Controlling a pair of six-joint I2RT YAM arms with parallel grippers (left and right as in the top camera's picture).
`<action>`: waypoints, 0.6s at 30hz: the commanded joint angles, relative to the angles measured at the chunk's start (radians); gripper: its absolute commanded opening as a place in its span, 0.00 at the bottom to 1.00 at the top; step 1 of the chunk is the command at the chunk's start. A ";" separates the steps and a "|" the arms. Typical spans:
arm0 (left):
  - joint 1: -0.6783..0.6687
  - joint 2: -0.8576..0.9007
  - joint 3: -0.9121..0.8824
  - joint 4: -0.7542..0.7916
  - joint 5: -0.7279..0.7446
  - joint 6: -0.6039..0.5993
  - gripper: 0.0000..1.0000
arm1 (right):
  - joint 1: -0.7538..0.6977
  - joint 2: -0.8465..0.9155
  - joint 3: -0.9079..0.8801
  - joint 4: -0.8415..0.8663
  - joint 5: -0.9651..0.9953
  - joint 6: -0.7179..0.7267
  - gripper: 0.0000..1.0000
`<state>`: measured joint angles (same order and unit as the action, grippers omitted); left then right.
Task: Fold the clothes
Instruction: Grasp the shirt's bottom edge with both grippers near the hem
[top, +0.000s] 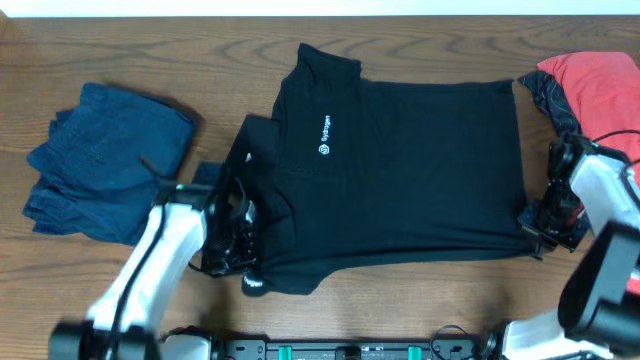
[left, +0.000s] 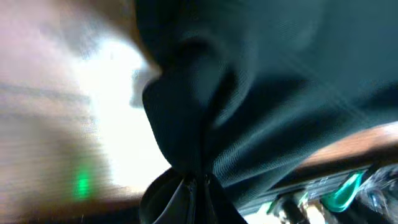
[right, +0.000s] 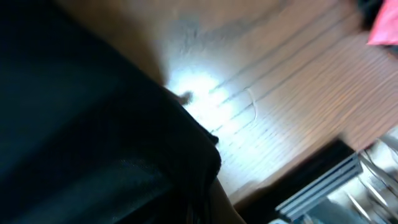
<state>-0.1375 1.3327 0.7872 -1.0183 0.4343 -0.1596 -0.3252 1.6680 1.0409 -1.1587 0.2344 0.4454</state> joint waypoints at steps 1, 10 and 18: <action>0.006 -0.089 -0.001 0.076 -0.028 -0.041 0.06 | -0.008 -0.081 0.005 0.039 0.008 0.021 0.01; 0.006 -0.113 -0.001 0.453 -0.029 -0.159 0.06 | -0.007 -0.092 0.003 0.235 -0.091 -0.009 0.01; 0.006 -0.034 -0.001 0.677 -0.029 -0.161 0.06 | -0.007 -0.090 0.003 0.349 -0.122 -0.016 0.01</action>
<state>-0.1375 1.2636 0.7803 -0.3756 0.4255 -0.3038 -0.3252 1.5707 1.0393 -0.8303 0.1177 0.4393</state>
